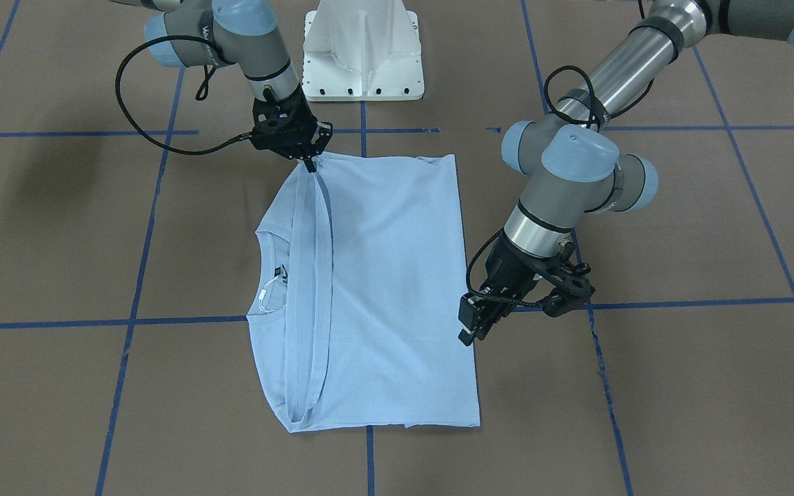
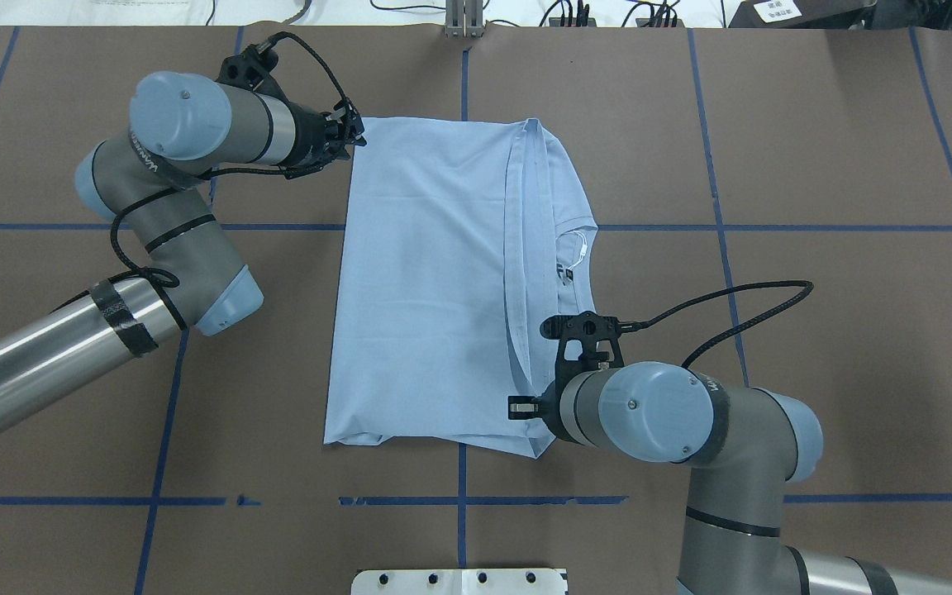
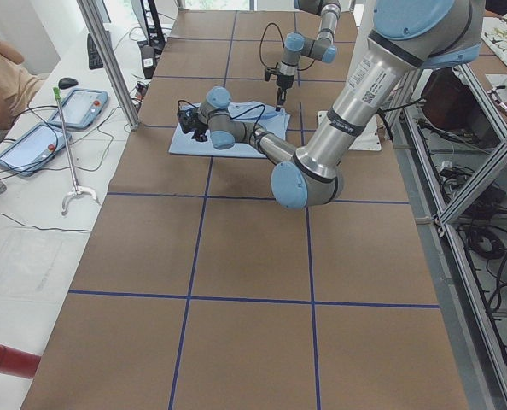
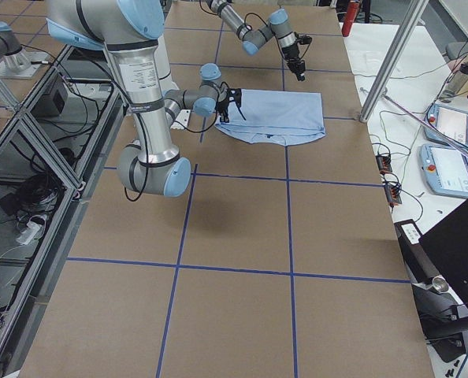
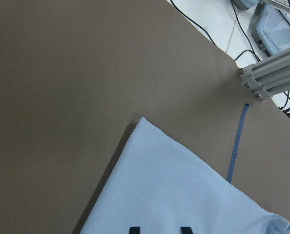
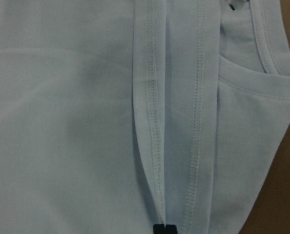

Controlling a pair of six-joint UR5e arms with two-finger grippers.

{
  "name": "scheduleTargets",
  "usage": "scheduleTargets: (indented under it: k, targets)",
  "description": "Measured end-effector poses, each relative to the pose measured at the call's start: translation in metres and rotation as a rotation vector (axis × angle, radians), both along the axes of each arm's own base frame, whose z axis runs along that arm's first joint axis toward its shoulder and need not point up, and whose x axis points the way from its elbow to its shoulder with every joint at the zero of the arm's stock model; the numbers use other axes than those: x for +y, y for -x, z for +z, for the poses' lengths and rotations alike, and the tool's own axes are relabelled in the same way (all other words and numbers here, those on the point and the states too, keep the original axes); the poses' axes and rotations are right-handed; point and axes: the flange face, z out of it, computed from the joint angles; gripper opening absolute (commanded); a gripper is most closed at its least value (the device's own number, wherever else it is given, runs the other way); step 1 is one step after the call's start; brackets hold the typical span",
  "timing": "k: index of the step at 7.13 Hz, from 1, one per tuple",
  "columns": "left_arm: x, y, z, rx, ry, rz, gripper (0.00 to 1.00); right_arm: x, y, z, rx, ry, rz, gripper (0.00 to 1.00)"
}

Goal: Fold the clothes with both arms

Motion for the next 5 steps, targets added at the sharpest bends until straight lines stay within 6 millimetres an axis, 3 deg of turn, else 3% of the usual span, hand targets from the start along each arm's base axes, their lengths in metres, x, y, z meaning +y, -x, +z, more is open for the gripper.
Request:
scheduleTargets:
  k: [1, 2, 3, 4, 5]
  targets:
    - [0.0, 0.0, -0.001, 0.002, -0.001, -0.001, 0.39, 0.006, -0.009, 0.007, 0.007, -0.003, 0.013, 0.0]
    - [0.001, 0.0, -0.001, 0.003, 0.0, -0.001, 0.39, 0.016, -0.016, 0.015, 0.014, 0.003, 0.021, 0.08]
    - [0.001, 0.0, -0.001, 0.004, 0.002, -0.002, 0.39, 0.029, -0.015, 0.019, 0.015, 0.017, 0.033, 0.28]
    - [0.001, 0.0, 0.001, 0.004, 0.005, -0.003, 0.39, 0.041, -0.01, 0.02, 0.013, 0.024, 0.048, 0.57]
    - [0.002, 0.0, 0.003, 0.002, 0.008, -0.002, 0.39, 0.046, -0.008, 0.019, 0.009, 0.025, 0.059, 0.67]
